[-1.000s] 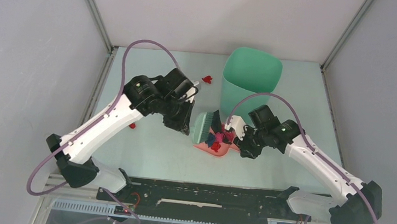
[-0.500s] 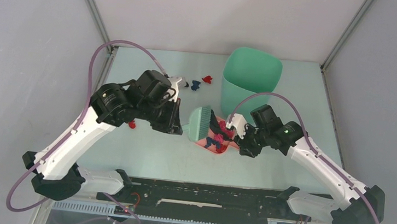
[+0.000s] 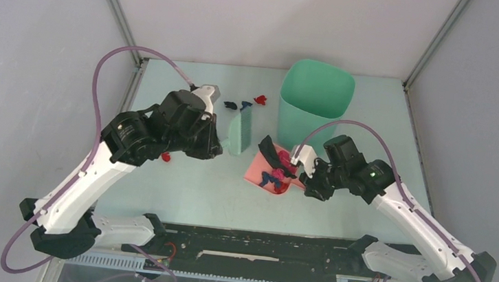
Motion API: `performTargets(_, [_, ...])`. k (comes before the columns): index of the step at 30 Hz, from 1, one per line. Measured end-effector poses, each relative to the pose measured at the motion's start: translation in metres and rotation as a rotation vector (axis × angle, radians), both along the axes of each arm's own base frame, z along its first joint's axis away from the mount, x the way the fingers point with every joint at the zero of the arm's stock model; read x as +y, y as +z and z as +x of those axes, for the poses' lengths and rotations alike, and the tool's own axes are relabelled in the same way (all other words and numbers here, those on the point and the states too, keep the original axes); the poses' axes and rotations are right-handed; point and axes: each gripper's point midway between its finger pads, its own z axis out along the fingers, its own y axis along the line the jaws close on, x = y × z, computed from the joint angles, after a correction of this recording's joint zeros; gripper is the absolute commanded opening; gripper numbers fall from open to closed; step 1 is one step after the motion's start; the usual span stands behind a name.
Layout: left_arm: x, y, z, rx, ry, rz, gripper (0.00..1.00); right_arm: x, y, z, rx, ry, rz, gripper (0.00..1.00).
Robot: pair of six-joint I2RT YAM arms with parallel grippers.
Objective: Sweep away the paper scraps from the table
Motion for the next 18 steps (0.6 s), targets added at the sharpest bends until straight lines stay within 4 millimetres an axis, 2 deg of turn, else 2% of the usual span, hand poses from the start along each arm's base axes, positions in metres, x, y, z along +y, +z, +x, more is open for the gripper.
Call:
performTargets(4, [0.023,-0.014,0.02,-0.073,0.122,0.094,0.0,-0.003,0.004,-0.007,-0.006,0.009,0.005,0.0])
performTargets(7, [0.033,-0.029,0.032,-0.095,0.18,0.157,0.0,-0.005,0.007,-0.016,-0.004,0.026,0.007,0.0])
performTargets(12, [0.021,-0.076,0.049,-0.042,0.188,0.259,0.0,-0.006,0.019,-0.027,0.004,0.058,0.004,0.0])
performTargets(16, [0.011,-0.109,0.059,0.0,0.181,0.307,0.0,0.0,0.046,-0.031,-0.001,0.081,0.048,0.0])
performTargets(18, [0.009,-0.114,0.06,0.005,0.178,0.302,0.0,0.005,0.062,-0.032,-0.008,0.097,0.083,0.0])
